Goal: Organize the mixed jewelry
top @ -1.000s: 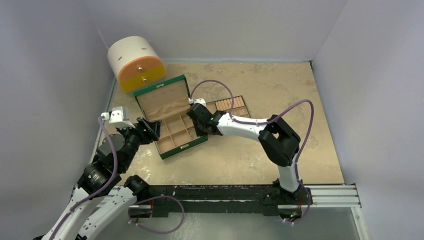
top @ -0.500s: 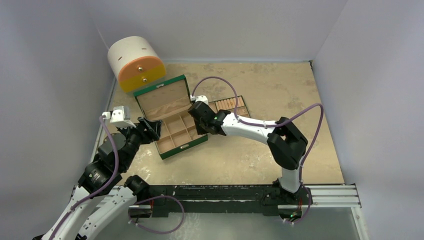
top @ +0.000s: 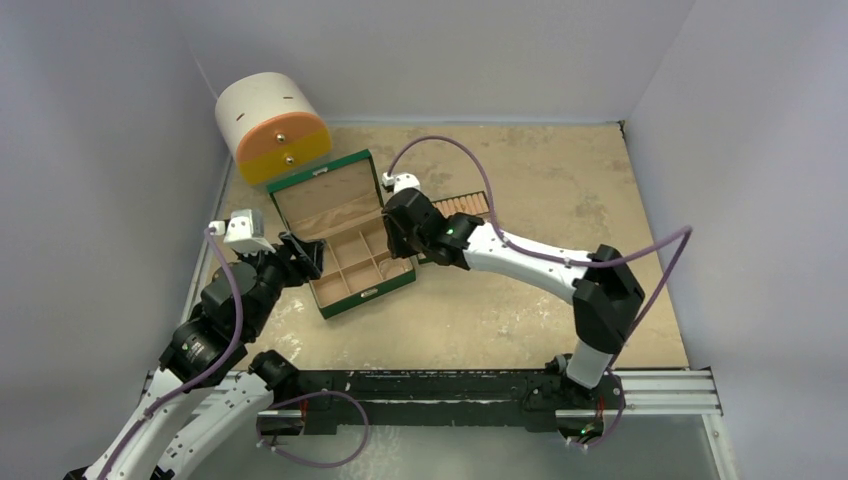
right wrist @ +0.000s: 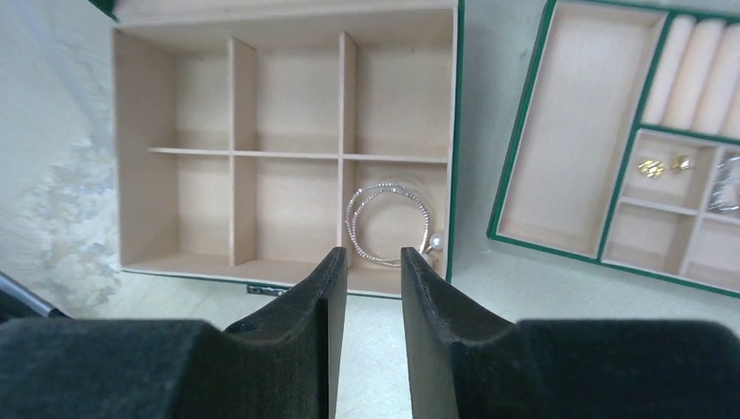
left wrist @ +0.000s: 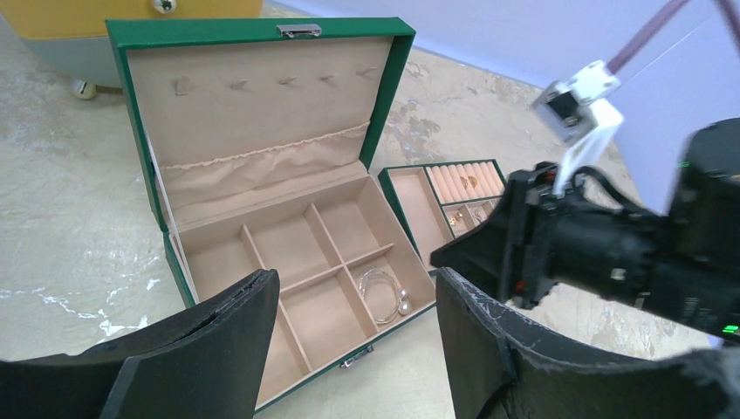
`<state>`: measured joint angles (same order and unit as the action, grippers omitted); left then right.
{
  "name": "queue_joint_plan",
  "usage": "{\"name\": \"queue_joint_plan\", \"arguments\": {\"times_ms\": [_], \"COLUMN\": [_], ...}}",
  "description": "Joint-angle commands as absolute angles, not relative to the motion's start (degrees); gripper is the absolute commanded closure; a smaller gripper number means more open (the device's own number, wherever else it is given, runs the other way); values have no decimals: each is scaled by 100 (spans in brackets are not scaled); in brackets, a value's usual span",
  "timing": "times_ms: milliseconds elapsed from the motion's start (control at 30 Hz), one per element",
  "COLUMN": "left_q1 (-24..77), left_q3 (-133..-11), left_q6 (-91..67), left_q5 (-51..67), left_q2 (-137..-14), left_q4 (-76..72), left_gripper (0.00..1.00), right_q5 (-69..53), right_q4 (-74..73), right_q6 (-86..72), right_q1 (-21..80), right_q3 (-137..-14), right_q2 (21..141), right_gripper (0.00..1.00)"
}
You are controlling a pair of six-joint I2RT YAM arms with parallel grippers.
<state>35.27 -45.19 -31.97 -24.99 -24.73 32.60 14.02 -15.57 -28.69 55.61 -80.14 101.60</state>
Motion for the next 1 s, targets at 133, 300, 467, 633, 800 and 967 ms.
{"name": "queue_joint_plan", "arguments": {"times_ms": [133, 300, 467, 633, 800, 967], "left_q1": [3494, 3488, 3485, 3474, 3384, 3339], "left_q3": [-4667, -4675, -4656, -4672, -4673, -4661], "left_q6": [-3244, -3238, -3261, -3228, -3217, -3217], "left_q5": [-2578, -2566, -2590, -2561, -2492, -2479], "left_q2": [-2493, -2522, -2441, -2578, -2670, -2670], "left_q4": [3173, 3173, 3168, 3170, 3147, 3138], "left_gripper": [34, 34, 34, 34, 34, 34], "right_q5": [2301, 2466, 2253, 2036, 1742, 1428], "right_q4": [-1707, -1696, -1618, -1351, -1012, -822], "right_q6": [-2235, -2167, -2166, -2207, -2287, -2320], "right_q1": [5512, 5149, 4485, 4020, 3819, 3772], "right_q3": [-8043, -7514, -6924, -6323, -6110, -6332], "right_q2": [9035, 8455, 7998, 7841, 8238, 8874], "right_gripper": [65, 64, 64, 62, 63, 64]}}
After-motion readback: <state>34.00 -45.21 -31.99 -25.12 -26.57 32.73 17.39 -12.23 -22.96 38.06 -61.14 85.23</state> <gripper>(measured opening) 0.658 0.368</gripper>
